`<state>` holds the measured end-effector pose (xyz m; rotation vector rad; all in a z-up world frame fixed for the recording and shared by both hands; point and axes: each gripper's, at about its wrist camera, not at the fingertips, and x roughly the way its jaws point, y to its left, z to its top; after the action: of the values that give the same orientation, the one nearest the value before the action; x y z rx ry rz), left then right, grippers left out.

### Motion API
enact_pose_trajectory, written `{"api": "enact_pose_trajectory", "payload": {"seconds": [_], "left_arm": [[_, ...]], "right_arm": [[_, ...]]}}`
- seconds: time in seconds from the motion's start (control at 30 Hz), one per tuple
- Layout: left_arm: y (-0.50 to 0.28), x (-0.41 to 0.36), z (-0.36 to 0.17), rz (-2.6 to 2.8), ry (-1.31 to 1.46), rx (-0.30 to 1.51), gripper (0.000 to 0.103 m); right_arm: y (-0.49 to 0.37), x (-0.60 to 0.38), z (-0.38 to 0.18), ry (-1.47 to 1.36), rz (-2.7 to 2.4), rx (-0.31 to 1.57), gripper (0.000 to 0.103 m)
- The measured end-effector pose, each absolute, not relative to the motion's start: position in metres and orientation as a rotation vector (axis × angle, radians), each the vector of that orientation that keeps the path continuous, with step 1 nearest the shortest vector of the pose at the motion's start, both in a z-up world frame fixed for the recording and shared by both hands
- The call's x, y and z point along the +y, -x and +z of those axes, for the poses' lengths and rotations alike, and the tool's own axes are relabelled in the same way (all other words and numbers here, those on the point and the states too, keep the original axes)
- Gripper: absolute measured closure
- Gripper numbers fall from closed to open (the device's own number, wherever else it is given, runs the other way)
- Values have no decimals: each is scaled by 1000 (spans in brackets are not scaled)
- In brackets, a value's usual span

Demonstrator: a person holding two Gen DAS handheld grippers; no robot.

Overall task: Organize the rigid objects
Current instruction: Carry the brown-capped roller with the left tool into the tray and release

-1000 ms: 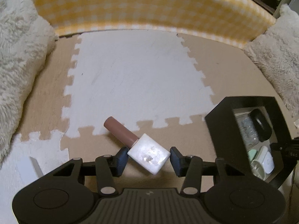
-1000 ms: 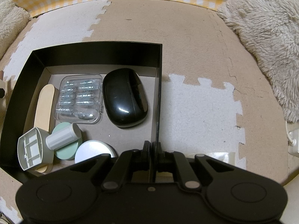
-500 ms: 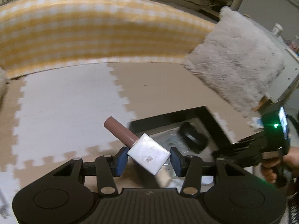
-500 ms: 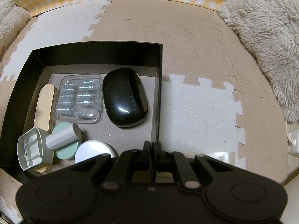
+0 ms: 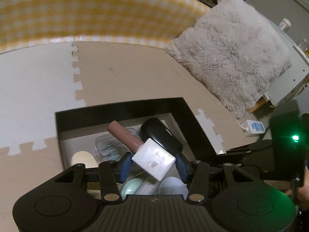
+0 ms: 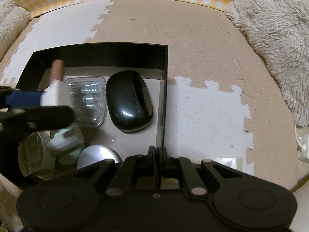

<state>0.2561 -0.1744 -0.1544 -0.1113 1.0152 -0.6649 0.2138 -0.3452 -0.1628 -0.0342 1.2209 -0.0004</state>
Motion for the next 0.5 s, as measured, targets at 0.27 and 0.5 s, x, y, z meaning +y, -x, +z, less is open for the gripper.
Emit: {"api": "enact_pose_trajectory", "payload": {"seconds": [0.27,0.5], "left_arm": [[-266,-183,-165,-651,236,1064,53],[-264,-192,-161,-604,216,1089,25]], "right_arm": [[-214,-347,-163,26,0,1221,95],[-214,-348,-162,21,1,1220,96]]}}
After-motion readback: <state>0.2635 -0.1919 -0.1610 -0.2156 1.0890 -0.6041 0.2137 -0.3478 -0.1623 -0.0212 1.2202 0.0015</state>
